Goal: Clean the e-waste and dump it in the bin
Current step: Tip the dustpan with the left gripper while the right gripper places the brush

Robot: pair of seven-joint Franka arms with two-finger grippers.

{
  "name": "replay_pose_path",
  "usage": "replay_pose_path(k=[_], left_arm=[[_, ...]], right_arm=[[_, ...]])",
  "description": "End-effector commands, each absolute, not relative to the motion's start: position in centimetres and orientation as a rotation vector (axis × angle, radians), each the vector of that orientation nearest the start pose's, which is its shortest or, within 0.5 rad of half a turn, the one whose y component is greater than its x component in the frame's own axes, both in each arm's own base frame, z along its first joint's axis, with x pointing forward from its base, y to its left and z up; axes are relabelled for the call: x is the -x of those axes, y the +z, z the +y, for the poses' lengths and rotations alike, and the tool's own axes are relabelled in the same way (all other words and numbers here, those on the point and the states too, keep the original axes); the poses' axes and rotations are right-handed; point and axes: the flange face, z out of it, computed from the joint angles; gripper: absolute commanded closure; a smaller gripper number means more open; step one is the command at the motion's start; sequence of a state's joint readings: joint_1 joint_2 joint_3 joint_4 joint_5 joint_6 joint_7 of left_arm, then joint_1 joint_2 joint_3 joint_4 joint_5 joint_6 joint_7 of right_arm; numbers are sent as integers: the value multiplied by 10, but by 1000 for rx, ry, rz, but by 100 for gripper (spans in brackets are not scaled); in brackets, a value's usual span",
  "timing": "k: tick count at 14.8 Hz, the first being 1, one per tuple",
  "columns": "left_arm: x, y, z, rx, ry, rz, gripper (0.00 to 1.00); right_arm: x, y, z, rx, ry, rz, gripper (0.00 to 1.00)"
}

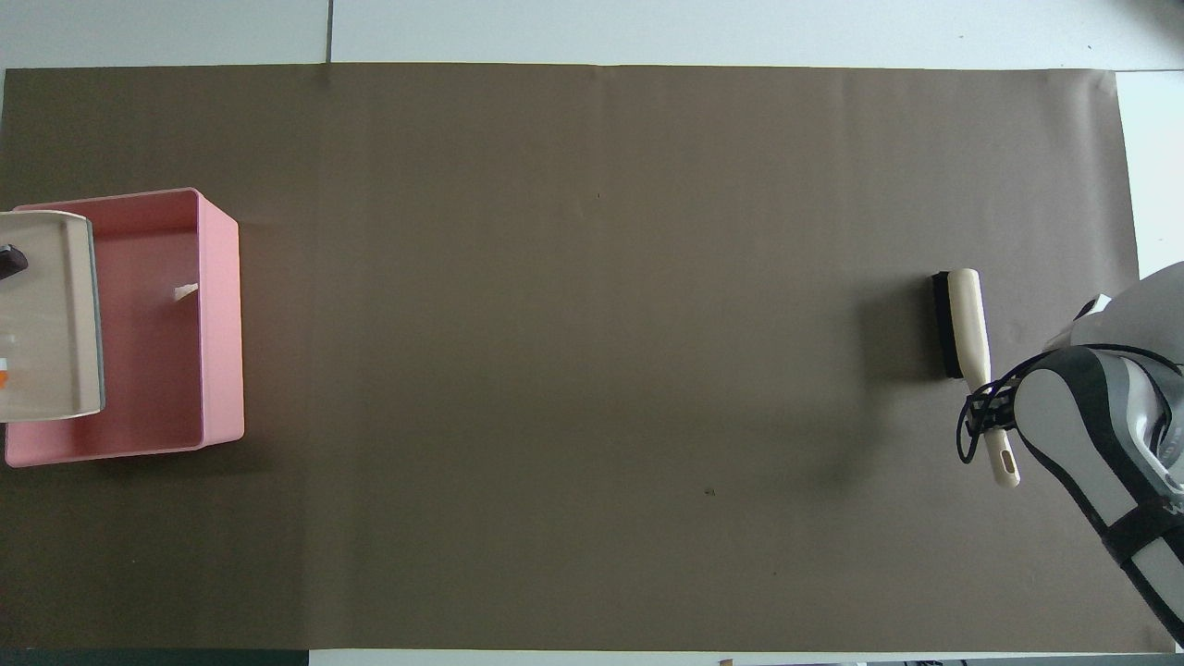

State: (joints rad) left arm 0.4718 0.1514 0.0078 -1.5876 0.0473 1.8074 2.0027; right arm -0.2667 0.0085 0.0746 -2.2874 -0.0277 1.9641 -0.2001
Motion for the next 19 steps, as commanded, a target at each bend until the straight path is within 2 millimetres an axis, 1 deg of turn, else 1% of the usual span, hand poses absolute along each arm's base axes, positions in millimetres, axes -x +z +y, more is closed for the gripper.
replay_pose_path(k=[1,2,3,4,6,8,9,10,12,13,14,15,17,19], left_arm=[[-557,560,289,2129,146,2057,100],[-561,561,285,2105,182,2041,100],[-566,562,278,2083,214,2023,100],[-573,558,269,2059,265,2018,100],[-583,562,249,1997,359,1995,100],[-592,570,221,1928,449,1958,100],[-593,576,213,1894,487,1929,100],[-595,578,206,1872,518,1911,100],[-599,584,189,1826,575,1869,100],[-600,587,184,1808,613,1830,100],[-602,588,174,1787,649,1792,100],[-603,590,164,1776,687,1750,100],[-605,591,141,1731,747,1689,100],[-606,589,128,1682,797,1653,100]], right_arm=[[-462,326,-92,3074,491,-74,34],[-462,327,-91,3074,494,-78,6],[-464,328,-88,3076,494,-83,0],[-467,332,-85,3079,486,-79,0],[-483,352,-68,3107,429,-83,0],[-499,377,-50,3145,334,9,0],[-508,391,-37,3160,278,40,0],[-515,404,-33,3167,229,41,0],[-530,436,-31,3178,113,35,0],[-539,460,-31,3181,45,37,0],[-544,478,-32,3183,3,44,0],[-547,495,-32,3185,-27,53,0],[-549,533,-41,3181,-96,150,0],[-547,569,-43,3180,-104,204,0]])
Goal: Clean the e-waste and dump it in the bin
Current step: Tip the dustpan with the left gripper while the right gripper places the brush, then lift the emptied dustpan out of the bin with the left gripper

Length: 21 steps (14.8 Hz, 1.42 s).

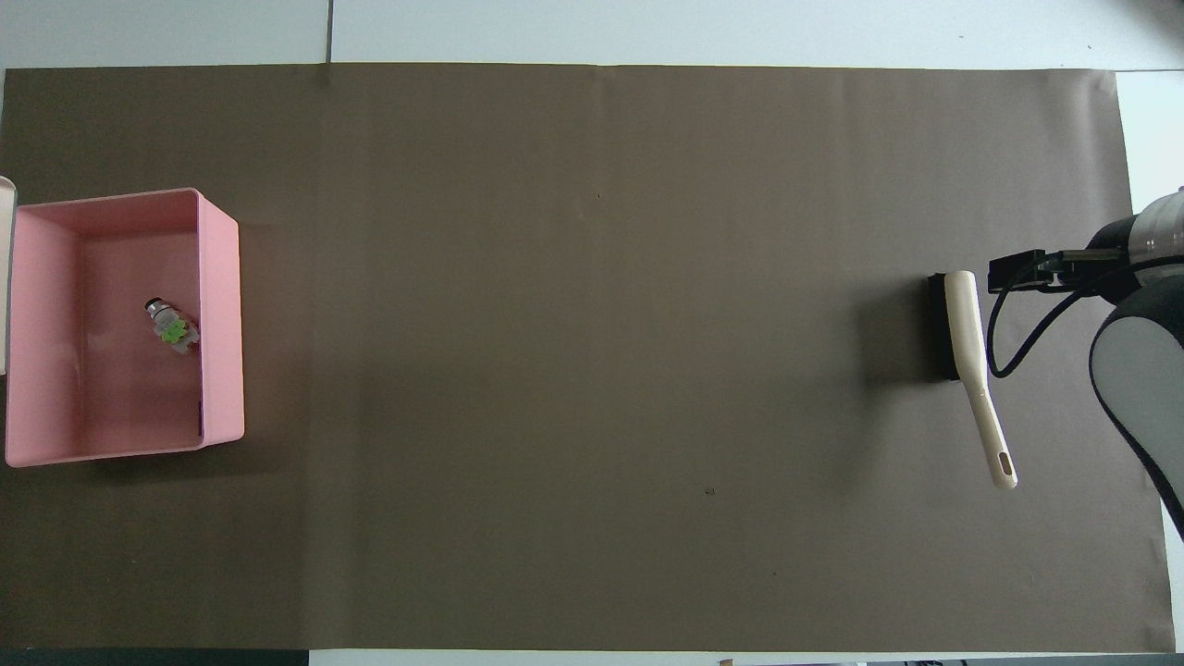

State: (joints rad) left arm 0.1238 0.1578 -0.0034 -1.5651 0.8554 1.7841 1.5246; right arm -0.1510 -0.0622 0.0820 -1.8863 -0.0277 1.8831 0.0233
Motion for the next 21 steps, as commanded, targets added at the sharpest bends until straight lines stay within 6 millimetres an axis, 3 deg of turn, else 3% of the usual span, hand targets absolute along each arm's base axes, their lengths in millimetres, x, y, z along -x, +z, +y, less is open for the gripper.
replay_pose_path(k=[1,4,7,13,19,21], left_arm=[[-604,588,119,1631,827,1652,100],[-599,582,103,1541,877,1655,100],[-599,585,102,1540,872,1661,100],[-591,608,101,1654,716,1785,100],[-581,619,89,1819,481,2049,99],[-577,611,83,1906,404,2118,99]], right_arm=[[-547,585,-43,3180,-100,209,0],[-537,629,-50,3177,-58,242,0],[-524,663,-66,3171,14,299,0],[-522,647,-75,3160,75,316,0],[-521,649,-50,3165,80,288,0],[-521,649,-50,3164,83,285,0]])
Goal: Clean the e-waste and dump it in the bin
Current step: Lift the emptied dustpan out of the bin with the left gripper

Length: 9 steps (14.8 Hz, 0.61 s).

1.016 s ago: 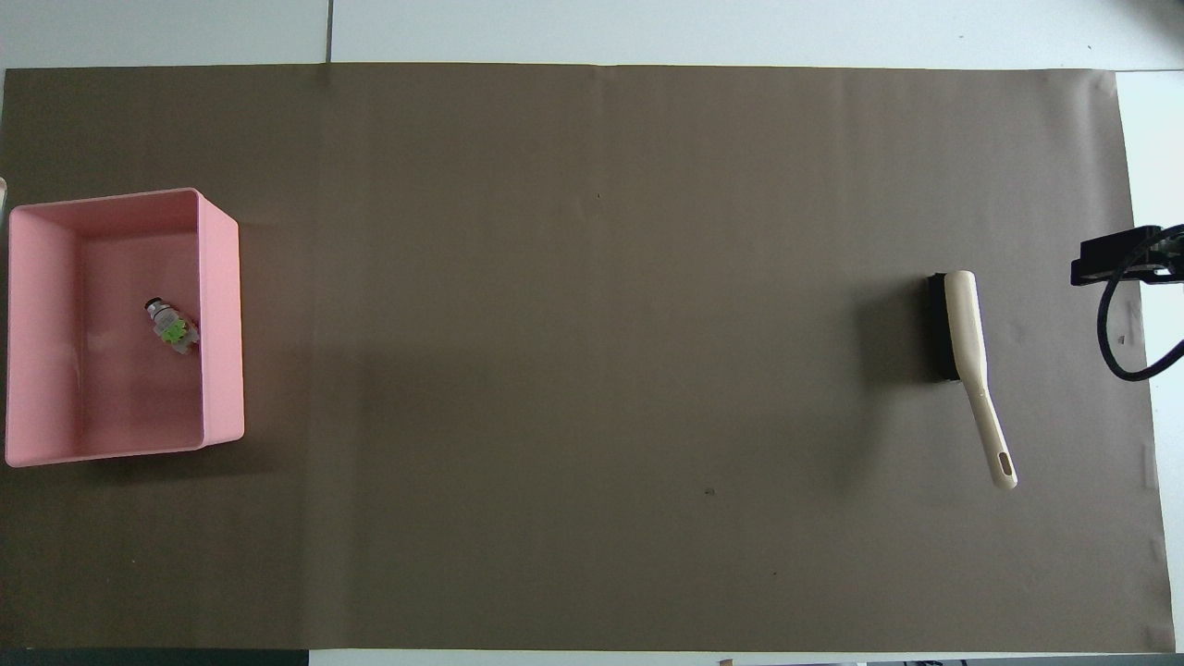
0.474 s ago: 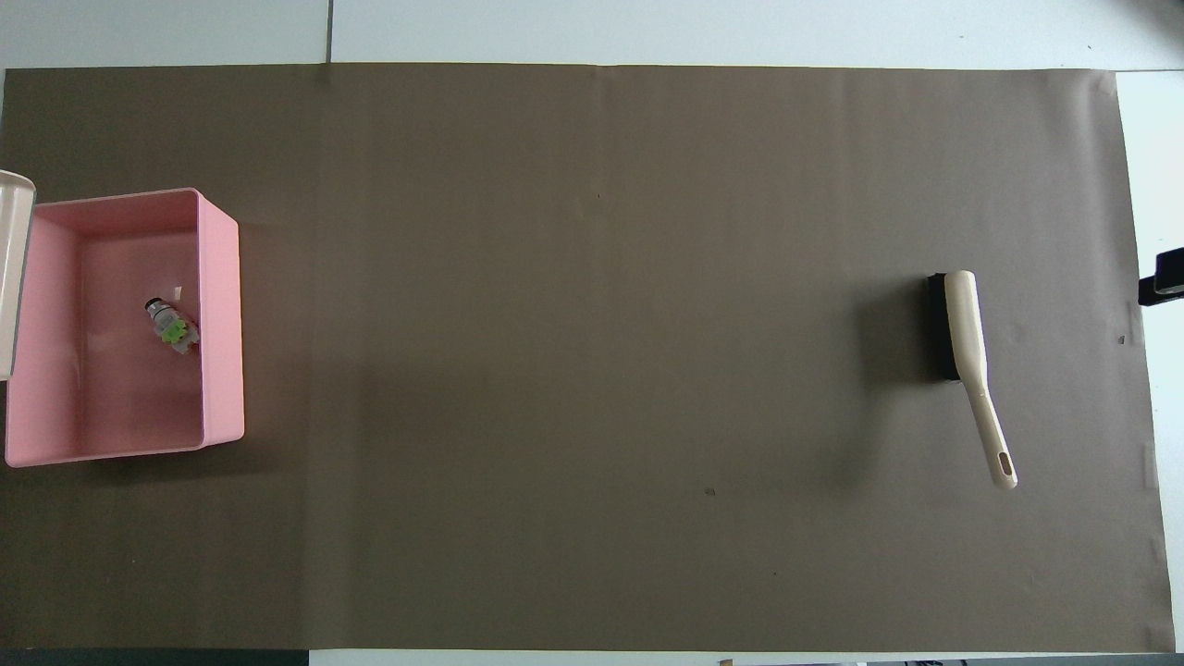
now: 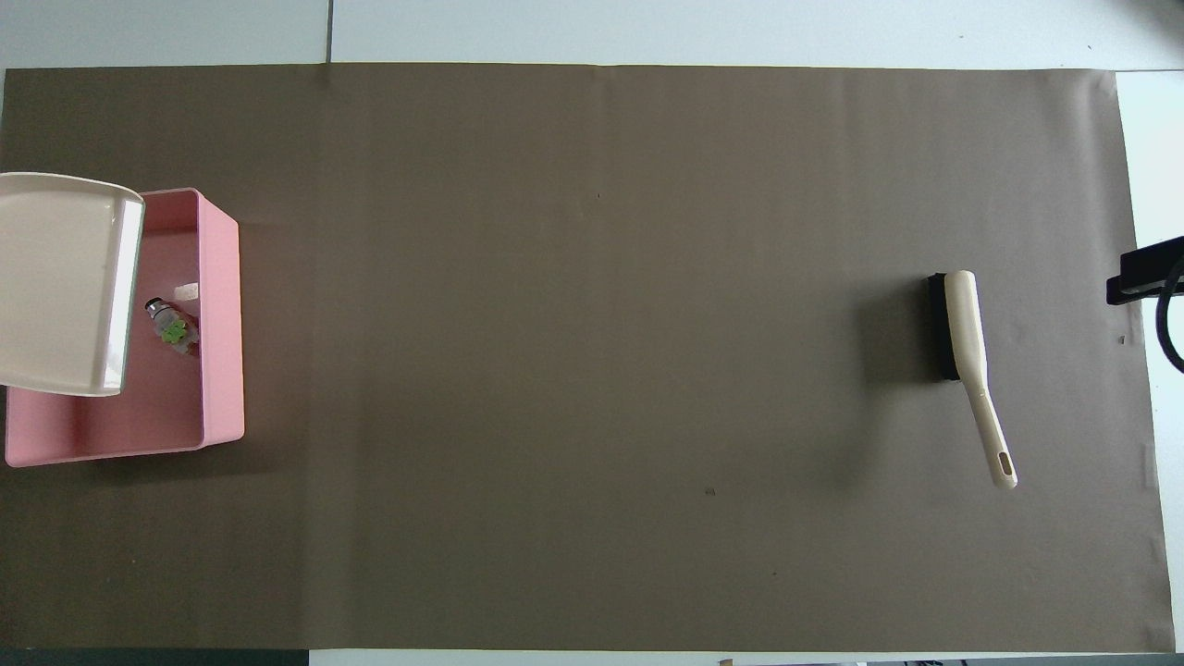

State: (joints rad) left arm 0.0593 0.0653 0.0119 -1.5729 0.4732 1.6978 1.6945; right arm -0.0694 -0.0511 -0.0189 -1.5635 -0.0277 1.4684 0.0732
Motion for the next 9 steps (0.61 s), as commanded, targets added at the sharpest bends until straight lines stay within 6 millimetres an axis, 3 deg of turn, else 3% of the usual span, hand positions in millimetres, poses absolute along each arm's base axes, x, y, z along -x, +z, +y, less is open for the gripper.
replay_pose_path(k=[1,3,6,9], left_arm=[[-574,608,76,1926,388,2147,99],[-565,594,57,1954,342,2217,99],[-555,557,-12,1879,358,2346,99],[-543,506,-85,1837,368,2375,99]], right_arm=[[-520,650,-50,3162,83,277,0],[-520,650,-50,3160,83,277,0],[-520,651,-51,3160,71,277,0],[-520,649,-50,3164,80,275,0]])
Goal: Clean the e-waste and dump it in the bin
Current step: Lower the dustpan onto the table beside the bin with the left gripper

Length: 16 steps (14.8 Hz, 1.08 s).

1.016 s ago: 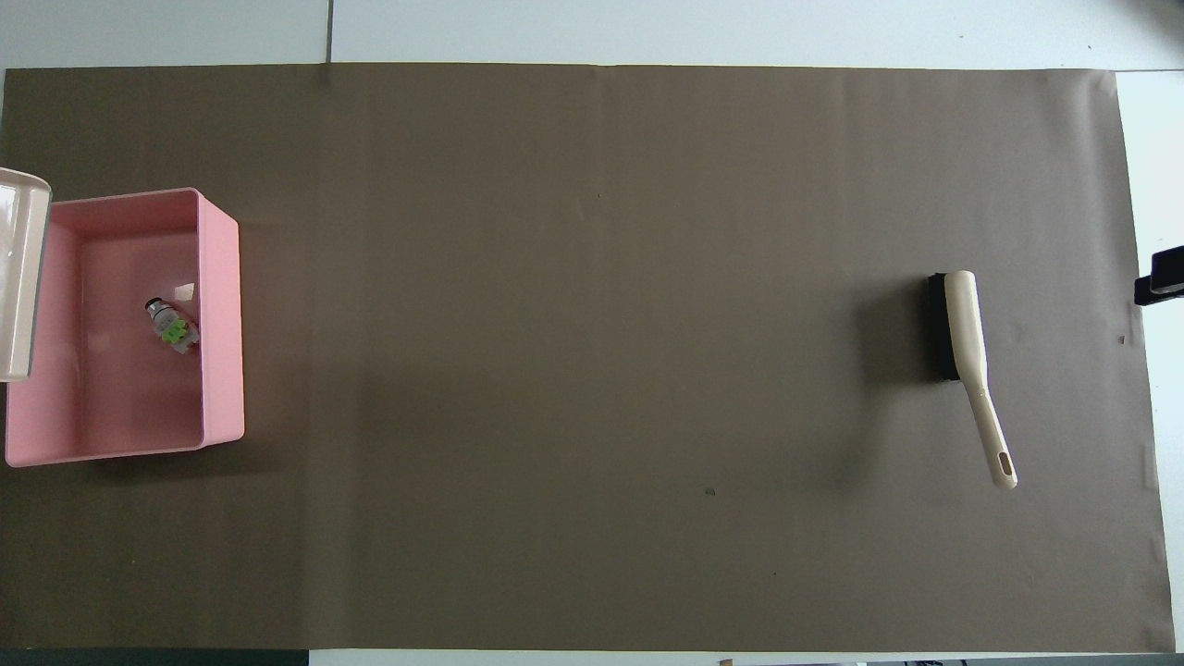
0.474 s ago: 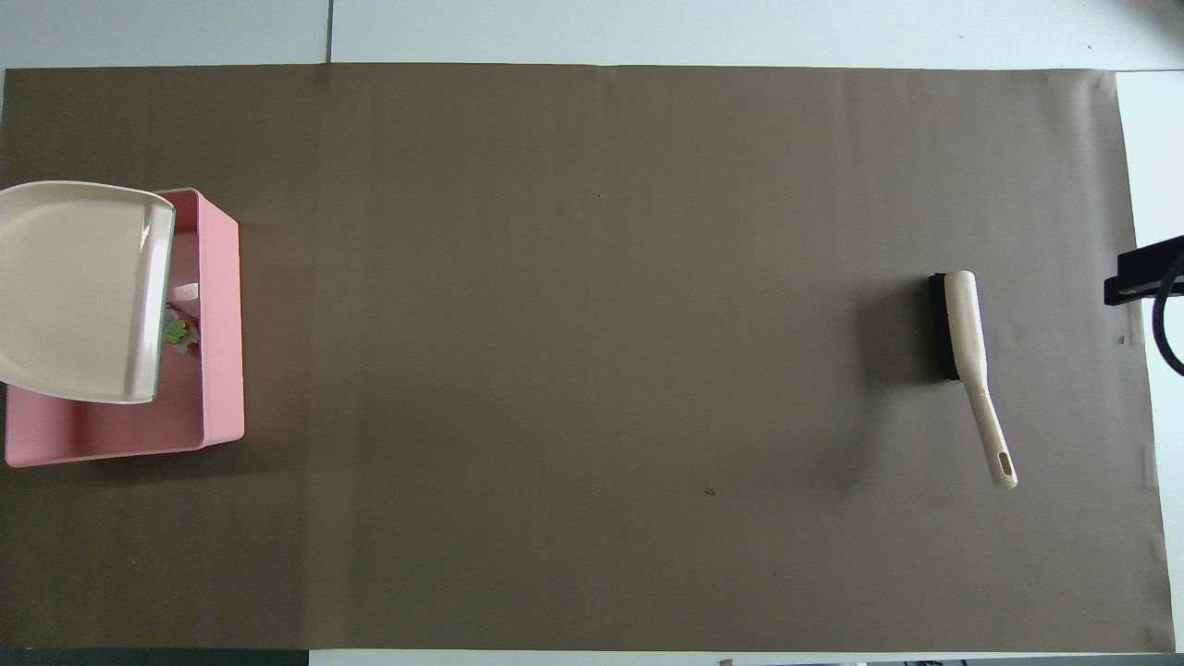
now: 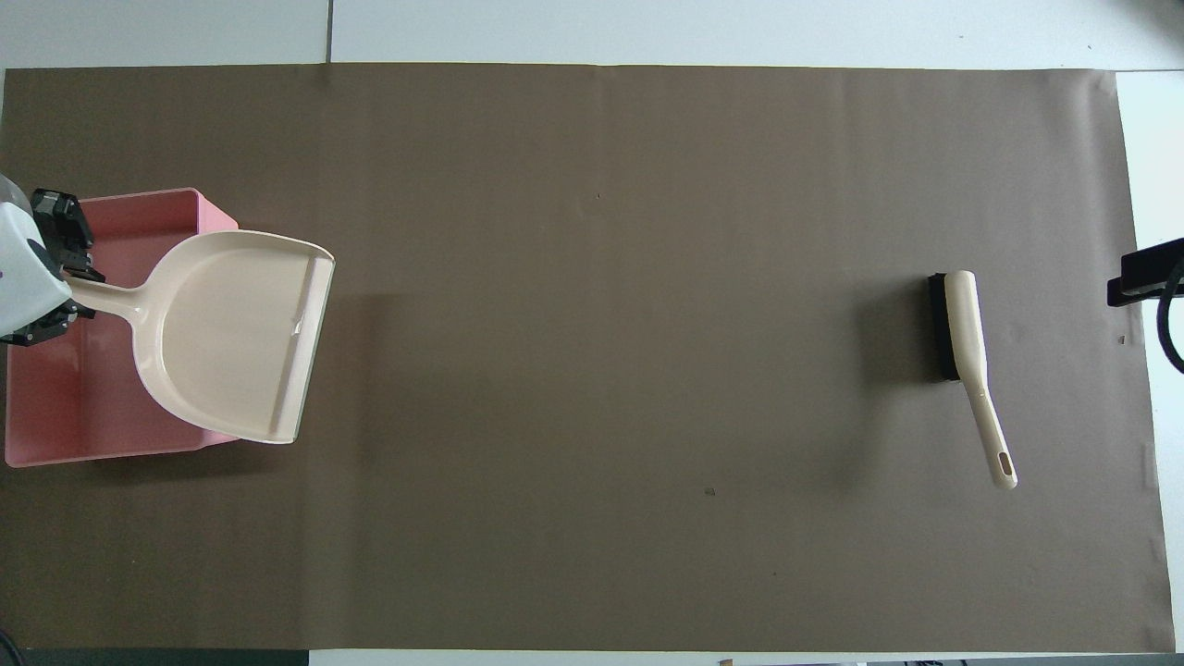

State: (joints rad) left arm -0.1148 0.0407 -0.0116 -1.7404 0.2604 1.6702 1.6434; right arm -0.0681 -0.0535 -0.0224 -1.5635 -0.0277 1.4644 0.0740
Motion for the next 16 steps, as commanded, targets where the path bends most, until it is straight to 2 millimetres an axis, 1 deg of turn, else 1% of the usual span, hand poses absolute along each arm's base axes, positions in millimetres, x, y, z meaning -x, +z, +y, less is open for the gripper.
replay_pose_path(k=[1,2,3,4,6,10,11,14,16], left_arm=[[-538,493,-105,1848,363,2359,99],[-532,479,-120,1876,355,2328,99],[-526,467,-137,1866,349,2331,99],[-524,455,-148,1858,337,2348,99],[-518,430,-169,1917,295,2351,99],[-514,393,-178,1944,271,2385,100],[-514,388,-178,1955,280,2380,100],[-514,373,-177,2066,301,2284,99],[-513,360,-176,2082,313,2273,99]], right_arm=[[-520,648,-51,3163,85,280,0],[-520,648,-51,3163,83,282,0],[-521,649,-51,3165,73,278,0],[-524,648,-51,3169,78,279,0],[-527,648,-55,3164,86,293,0],[-525,648,-58,3148,83,311,0],[-524,649,-57,3149,83,311,0],[-523,648,-57,3147,90,308,0],[-523,648,-56,3149,93,299,0]])
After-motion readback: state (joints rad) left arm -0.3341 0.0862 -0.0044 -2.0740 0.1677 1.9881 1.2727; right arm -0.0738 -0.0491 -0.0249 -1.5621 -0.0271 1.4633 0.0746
